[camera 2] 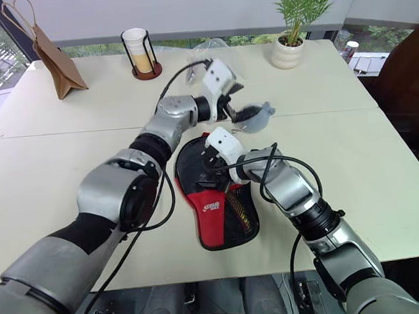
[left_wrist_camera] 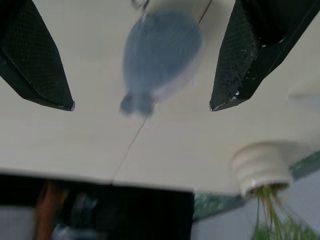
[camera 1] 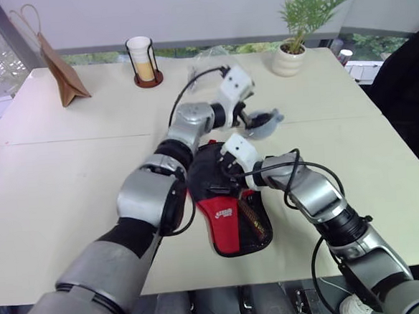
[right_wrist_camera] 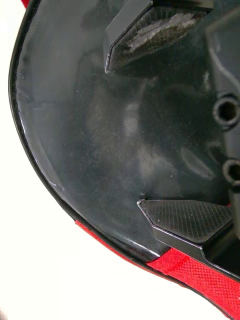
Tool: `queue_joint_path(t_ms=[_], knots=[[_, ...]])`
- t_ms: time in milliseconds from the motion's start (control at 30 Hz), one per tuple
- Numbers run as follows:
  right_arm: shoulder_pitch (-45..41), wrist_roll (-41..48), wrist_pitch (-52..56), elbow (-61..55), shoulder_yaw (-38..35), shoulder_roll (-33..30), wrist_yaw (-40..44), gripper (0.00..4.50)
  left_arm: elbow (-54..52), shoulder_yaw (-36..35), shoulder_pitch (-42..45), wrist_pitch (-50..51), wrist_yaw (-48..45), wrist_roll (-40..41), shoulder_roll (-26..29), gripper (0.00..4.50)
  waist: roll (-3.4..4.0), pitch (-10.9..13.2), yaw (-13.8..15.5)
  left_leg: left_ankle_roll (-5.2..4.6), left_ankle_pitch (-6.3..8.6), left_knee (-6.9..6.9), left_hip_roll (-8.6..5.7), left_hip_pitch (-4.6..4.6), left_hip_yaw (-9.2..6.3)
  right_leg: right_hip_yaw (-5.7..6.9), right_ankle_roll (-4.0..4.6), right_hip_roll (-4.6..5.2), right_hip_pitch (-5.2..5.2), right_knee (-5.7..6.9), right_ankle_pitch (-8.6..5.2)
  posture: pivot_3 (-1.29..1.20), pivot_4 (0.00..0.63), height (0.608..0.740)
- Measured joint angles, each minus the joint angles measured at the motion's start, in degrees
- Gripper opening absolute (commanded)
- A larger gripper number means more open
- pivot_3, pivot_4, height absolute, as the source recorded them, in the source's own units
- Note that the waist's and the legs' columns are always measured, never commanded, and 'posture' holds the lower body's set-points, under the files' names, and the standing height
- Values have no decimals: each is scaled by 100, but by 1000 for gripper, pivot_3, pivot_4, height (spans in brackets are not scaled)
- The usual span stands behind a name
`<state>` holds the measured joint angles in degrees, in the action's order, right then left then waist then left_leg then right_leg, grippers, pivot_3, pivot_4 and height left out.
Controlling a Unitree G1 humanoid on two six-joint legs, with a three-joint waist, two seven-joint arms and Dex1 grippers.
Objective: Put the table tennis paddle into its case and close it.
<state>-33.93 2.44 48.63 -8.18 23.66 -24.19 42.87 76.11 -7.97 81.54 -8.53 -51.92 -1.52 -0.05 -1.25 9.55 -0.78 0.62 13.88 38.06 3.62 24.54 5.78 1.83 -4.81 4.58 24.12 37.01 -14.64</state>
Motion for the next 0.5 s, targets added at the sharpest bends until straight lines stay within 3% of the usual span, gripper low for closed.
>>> queue_joint_path(t_ms=[167,333,500], knots=[[-108,88,-114,154,-73,-47,99,4500,-289,-32,-14,-16,-325,172,310,4465,1,0,3,0,0,-1,-1,0,1,0,-1,2,-2,-4,0,0,150,734],[-314,172,95,328,-312,-279,123,4500,-835,386,-681,-239,-845,81,777,4465,1,1,15,0,0,-2,0,13,3,-1,0,5,11,-3,1,0,150,734],[-521,378,727,303,-923,-693,110,4500,-1623,723,-1670,-301,-1420,91,1135,4465,5,5,9,-2,-3,6,-3,113,6,-3,-23,4,108,11,18,0,150,734]])
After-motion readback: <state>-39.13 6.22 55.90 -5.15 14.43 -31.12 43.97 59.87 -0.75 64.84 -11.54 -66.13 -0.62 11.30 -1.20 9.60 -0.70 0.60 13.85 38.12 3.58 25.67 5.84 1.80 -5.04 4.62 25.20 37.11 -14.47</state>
